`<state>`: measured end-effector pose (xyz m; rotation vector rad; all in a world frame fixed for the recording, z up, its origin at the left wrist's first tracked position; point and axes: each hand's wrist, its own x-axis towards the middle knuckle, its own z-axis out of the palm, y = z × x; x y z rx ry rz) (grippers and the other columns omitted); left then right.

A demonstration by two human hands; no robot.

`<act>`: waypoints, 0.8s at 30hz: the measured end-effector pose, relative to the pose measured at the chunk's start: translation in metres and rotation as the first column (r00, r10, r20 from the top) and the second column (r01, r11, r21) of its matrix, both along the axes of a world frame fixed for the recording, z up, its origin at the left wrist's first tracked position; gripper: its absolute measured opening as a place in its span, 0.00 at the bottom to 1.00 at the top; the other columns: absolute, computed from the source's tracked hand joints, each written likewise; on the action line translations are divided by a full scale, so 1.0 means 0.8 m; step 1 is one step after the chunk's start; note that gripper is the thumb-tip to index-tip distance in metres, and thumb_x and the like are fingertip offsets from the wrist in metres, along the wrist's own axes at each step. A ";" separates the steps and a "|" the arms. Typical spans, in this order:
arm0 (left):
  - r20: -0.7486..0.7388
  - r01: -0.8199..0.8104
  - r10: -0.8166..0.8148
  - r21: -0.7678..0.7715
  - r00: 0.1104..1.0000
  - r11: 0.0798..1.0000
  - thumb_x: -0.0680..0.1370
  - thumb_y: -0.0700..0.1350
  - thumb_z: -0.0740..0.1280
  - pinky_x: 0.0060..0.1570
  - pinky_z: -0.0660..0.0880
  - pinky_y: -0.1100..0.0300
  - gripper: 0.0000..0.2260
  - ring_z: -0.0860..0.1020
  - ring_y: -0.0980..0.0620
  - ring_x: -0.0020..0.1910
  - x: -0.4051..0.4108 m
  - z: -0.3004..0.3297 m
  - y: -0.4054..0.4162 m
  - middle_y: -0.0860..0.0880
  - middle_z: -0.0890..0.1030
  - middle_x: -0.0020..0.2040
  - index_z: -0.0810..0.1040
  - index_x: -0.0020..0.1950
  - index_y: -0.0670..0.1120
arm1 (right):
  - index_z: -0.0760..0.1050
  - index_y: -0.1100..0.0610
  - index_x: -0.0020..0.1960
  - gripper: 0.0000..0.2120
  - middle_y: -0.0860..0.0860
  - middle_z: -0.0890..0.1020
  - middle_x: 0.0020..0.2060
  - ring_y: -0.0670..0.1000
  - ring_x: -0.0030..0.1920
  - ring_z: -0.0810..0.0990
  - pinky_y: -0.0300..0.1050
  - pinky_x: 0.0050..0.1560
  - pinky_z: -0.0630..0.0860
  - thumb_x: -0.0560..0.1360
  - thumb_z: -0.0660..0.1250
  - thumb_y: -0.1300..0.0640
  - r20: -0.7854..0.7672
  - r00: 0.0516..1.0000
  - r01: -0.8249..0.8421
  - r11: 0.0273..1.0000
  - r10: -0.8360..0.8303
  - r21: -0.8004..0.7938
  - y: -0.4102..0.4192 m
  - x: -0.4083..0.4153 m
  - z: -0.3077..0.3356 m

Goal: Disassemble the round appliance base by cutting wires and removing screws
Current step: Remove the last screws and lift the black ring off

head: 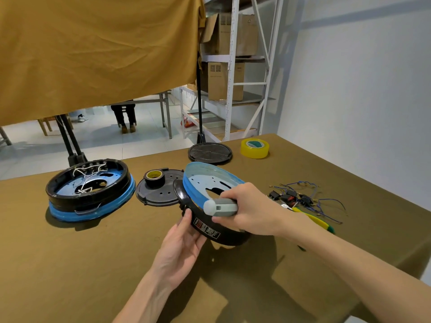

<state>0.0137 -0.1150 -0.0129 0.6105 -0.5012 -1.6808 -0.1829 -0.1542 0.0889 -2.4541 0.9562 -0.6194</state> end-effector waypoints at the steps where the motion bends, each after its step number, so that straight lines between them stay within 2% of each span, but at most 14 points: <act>1: -0.007 0.003 -0.003 0.007 1.000 1.000 0.80 0.47 0.67 0.60 0.80 0.51 0.22 0.79 0.43 0.68 0.001 -0.001 -0.002 0.37 0.79 0.69 0.74 0.73 0.40 | 0.81 0.59 0.44 0.08 0.51 0.81 0.35 0.50 0.36 0.76 0.44 0.37 0.71 0.76 0.75 0.55 -0.001 1.000 -0.011 1.000 0.011 -0.019 -0.003 0.000 0.005; 5: -0.082 0.010 -0.007 0.034 0.997 0.999 0.80 0.47 0.68 0.59 0.81 0.50 0.21 0.80 0.43 0.67 0.003 -0.001 -0.004 0.37 0.79 0.68 0.77 0.71 0.40 | 0.81 0.57 0.46 0.06 0.48 0.82 0.38 0.48 0.39 0.79 0.49 0.42 0.76 0.77 0.75 0.55 -0.081 0.995 -0.062 0.992 0.053 -0.109 -0.007 0.005 0.019; 9: -0.110 0.023 -0.014 0.079 0.994 0.997 0.79 0.48 0.69 0.55 0.83 0.52 0.18 0.81 0.43 0.65 0.001 -0.003 -0.001 0.38 0.80 0.67 0.82 0.66 0.40 | 0.77 0.52 0.40 0.09 0.43 0.77 0.33 0.45 0.35 0.75 0.40 0.36 0.69 0.76 0.75 0.56 -0.064 0.993 -0.111 0.982 0.102 -0.152 -0.001 0.013 0.002; 11: -0.124 -0.011 0.025 0.113 0.992 0.994 0.79 0.49 0.69 0.54 0.84 0.51 0.18 0.82 0.43 0.63 0.011 -0.005 -0.002 0.38 0.82 0.64 0.81 0.65 0.41 | 0.79 0.56 0.41 0.07 0.47 0.80 0.35 0.47 0.36 0.76 0.43 0.37 0.71 0.76 0.75 0.57 -0.105 0.991 -0.099 0.987 0.086 -0.126 -0.006 -0.001 -0.009; 14: -0.206 -0.032 0.072 0.194 0.976 0.980 0.77 0.50 0.72 0.36 0.83 0.55 0.16 0.85 0.49 0.42 0.036 -0.006 -0.005 0.44 0.84 0.46 0.80 0.62 0.45 | 0.82 0.56 0.45 0.04 0.48 0.81 0.40 0.47 0.40 0.76 0.45 0.43 0.73 0.76 0.75 0.57 -0.169 0.986 -0.030 0.996 0.016 -0.081 -0.007 -0.034 -0.032; 16: -0.220 0.008 0.044 0.228 0.974 0.974 0.76 0.50 0.72 0.32 0.82 0.56 0.15 0.83 0.51 0.36 0.042 -0.005 -0.006 0.47 0.80 0.42 0.80 0.60 0.45 | 0.82 0.54 0.46 0.02 0.46 0.81 0.40 0.46 0.42 0.76 0.46 0.44 0.74 0.76 0.74 0.56 -0.179 0.984 -0.026 0.995 0.008 -0.098 -0.004 -0.042 -0.044; 19: -0.214 0.014 0.044 0.265 0.976 0.964 0.76 0.49 0.72 0.33 0.82 0.57 0.16 0.82 0.52 0.37 0.032 -0.008 -0.010 0.47 0.81 0.43 0.80 0.62 0.44 | 0.82 0.51 0.47 0.01 0.44 0.81 0.41 0.45 0.44 0.76 0.48 0.47 0.75 0.76 0.74 0.54 -0.242 0.969 0.001 0.988 -0.039 -0.155 -0.015 -0.047 -0.045; 21: -0.231 -0.012 0.080 0.281 0.970 0.960 0.78 0.49 0.70 0.32 0.82 0.58 0.21 0.82 0.53 0.37 0.031 -0.008 -0.010 0.46 0.83 0.46 0.78 0.68 0.41 | 0.81 0.50 0.46 0.02 0.43 0.79 0.40 0.46 0.45 0.74 0.47 0.46 0.73 0.77 0.73 0.53 -0.311 0.946 0.030 0.982 -0.088 -0.187 -0.028 -0.053 -0.042; 24: -0.204 -0.037 0.089 0.246 0.975 0.969 0.77 0.56 0.69 0.42 0.82 0.58 0.30 0.82 0.53 0.43 0.035 -0.009 -0.013 0.44 0.84 0.52 0.74 0.72 0.39 | 0.75 0.44 0.42 0.08 0.39 0.74 0.36 0.45 0.44 0.71 0.43 0.41 0.66 0.77 0.73 0.51 -0.343 0.934 0.041 0.985 -0.097 -0.167 -0.038 -0.062 -0.044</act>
